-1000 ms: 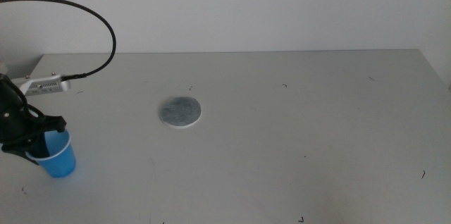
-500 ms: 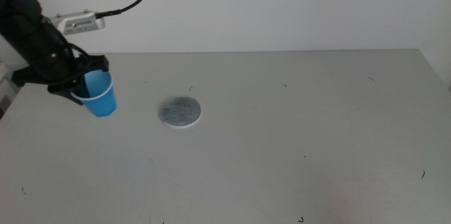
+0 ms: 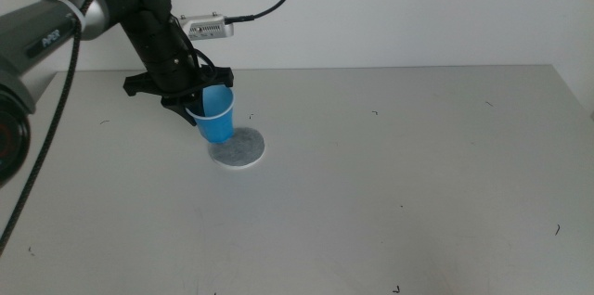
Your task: Place an empty cup on a cup mat.
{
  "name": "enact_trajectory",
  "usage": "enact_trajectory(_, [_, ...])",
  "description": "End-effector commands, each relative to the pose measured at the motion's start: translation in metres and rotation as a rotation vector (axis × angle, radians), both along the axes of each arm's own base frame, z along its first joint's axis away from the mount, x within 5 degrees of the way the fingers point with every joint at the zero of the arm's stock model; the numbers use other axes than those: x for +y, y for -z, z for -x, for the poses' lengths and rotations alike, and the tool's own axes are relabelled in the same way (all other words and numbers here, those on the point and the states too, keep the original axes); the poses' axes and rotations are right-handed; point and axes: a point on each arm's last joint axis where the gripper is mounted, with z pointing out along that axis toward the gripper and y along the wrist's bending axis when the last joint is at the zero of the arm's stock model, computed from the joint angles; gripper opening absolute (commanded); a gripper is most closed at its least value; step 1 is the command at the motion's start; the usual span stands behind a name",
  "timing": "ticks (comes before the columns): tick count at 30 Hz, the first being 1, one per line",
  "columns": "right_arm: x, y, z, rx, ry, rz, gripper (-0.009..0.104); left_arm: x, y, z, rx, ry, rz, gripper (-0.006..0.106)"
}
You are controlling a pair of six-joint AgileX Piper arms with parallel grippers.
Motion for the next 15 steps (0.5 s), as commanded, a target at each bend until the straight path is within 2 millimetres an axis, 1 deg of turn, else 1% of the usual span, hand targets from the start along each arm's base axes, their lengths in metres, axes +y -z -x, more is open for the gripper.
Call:
enact_trajectory(1, [0.000,-0.012,0.002,-0.107,-0.002,0.023,0.094,-0.011,-0.031,0.001,-0.091,0.005,0.036,0.000])
enact_trajectory(6, [0.000,-0.012,0.002,-0.107,-0.002,0.023,0.094,-0.021,-0.017,-0.006,-0.091,0.016,0.046,0.000])
enact_trajectory(11, [0.000,-0.012,0.002,-0.107,-0.002,0.023,0.094,-0.023,-0.005,-0.011,-0.085,0.015,0.040,0.000])
enact_trajectory(15, [0.000,-0.012,0.002,-0.107,-0.002,0.023,0.094,-0.024,0.000,-0.013,-0.085,0.019,0.037,0.000])
